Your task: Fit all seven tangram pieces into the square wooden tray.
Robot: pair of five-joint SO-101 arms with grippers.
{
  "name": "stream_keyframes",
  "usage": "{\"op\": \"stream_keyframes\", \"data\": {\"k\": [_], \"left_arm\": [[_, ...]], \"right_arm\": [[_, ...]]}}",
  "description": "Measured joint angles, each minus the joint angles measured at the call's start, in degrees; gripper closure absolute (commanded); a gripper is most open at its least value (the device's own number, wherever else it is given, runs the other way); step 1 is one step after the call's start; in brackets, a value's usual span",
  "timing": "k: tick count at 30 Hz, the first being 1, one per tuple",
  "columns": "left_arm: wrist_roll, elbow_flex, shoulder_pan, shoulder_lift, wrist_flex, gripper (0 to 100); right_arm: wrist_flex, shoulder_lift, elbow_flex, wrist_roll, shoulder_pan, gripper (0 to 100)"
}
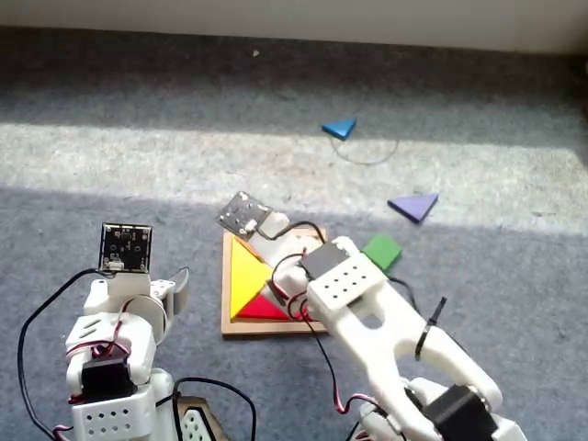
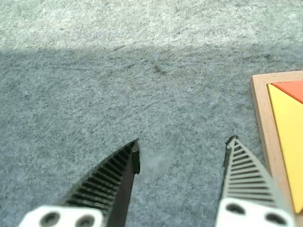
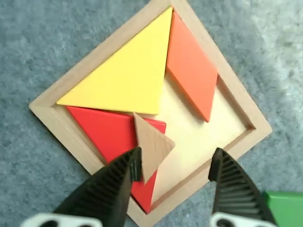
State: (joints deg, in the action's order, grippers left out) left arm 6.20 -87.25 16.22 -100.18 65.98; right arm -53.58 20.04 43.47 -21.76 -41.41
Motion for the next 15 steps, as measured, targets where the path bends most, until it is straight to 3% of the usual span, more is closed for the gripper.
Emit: {"op": "stream_keyframes", "data": {"k": [7, 15], "left_arm": [[0.0, 0.0, 0.0, 0.0, 0.0, 71], [0.0, 0.0, 0.0, 0.0, 0.0, 71]], "right_arm": [[5.0, 1.5, 2.3, 0.4, -1.0, 77.7], [10.8, -8.1, 2.8, 0.4, -1.1, 77.7]]}}
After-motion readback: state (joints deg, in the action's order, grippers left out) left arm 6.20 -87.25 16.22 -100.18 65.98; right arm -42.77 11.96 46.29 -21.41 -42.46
